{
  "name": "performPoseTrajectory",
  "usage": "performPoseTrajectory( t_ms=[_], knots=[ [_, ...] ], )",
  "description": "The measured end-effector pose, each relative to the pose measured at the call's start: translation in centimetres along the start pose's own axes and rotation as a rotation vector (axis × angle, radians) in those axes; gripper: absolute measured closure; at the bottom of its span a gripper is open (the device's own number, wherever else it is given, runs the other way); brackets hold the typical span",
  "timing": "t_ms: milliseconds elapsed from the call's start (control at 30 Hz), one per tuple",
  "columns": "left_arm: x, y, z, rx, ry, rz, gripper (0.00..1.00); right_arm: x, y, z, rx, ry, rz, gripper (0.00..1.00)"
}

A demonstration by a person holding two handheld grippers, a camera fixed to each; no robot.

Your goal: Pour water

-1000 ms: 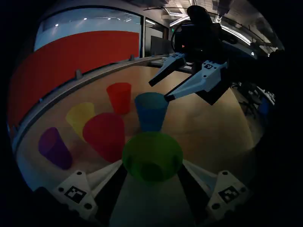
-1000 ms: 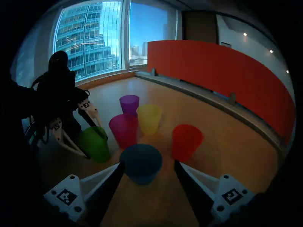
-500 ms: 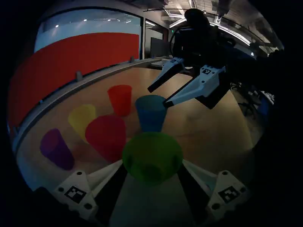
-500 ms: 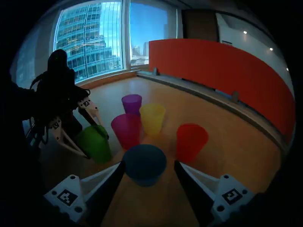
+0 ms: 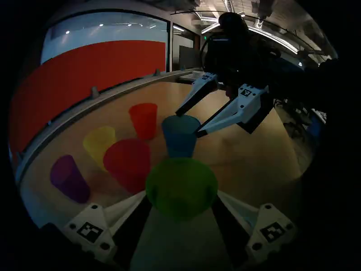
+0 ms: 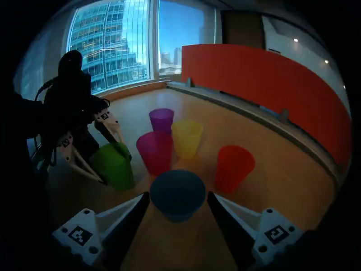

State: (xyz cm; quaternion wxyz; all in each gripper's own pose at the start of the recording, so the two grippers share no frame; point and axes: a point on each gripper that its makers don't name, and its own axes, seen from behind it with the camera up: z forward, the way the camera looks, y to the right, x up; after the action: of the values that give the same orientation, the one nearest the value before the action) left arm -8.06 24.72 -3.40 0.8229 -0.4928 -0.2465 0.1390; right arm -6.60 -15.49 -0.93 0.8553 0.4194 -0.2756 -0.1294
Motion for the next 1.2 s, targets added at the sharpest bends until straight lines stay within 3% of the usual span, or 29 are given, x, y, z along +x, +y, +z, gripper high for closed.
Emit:
performPoseTrajectory(
  t_ms=[600,733,1200],
  knots=[
    [0.3,-0.7,-1.0,0.024,0.024,-0.023,0.16,-1.3,-0.2,2.8,0.002,-0.021,-0.013,0.01],
    [0.4,-0.9,-1.3,0.03,0.028,-0.024,0.16,-1.6,-0.1,3.3,-0.003,-0.025,-0.018,0.07],
    [0.9,-1.6,-2.2,0.061,0.06,-0.048,0.16,-0.8,-0.7,2.9,0.005,0.012,-0.016,0.12]
  ],
)
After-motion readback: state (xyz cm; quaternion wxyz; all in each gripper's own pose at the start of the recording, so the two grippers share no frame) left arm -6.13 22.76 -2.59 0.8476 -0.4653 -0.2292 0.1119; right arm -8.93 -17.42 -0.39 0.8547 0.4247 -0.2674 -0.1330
